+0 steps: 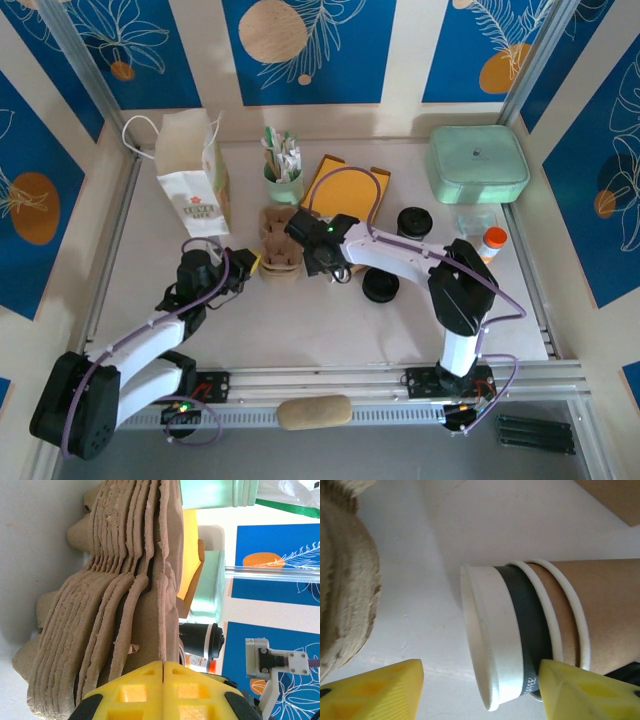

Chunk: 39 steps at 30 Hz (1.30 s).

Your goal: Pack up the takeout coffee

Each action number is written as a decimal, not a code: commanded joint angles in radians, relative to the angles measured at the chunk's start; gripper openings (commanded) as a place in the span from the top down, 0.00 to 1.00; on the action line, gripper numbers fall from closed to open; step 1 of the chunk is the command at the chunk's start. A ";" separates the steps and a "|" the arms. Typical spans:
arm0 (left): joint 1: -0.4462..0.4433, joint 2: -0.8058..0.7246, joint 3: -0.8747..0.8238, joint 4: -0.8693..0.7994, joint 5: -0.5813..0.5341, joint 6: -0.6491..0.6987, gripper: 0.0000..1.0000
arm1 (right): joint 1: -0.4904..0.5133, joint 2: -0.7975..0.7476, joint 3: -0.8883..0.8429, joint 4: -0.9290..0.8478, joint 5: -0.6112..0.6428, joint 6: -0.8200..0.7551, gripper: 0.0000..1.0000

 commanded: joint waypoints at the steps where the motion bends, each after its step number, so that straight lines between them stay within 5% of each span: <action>1: 0.008 -0.017 -0.005 0.008 0.021 0.015 1.00 | -0.007 0.024 0.029 -0.050 0.063 -0.001 0.38; 12: 0.008 -0.006 -0.001 0.018 0.024 0.012 1.00 | -0.004 -0.077 0.060 -0.024 -0.063 0.035 0.33; 20: 0.009 -0.010 0.004 0.016 0.023 0.010 1.00 | -0.116 -0.219 -0.085 0.238 -0.500 0.239 0.36; 25: 0.009 -0.006 0.004 0.020 0.024 0.008 1.00 | -0.158 -0.237 -0.187 0.376 -0.649 0.386 0.40; 39: 0.009 -0.007 0.005 0.022 0.025 0.007 1.00 | -0.156 -0.154 -0.269 0.556 -0.739 0.506 0.54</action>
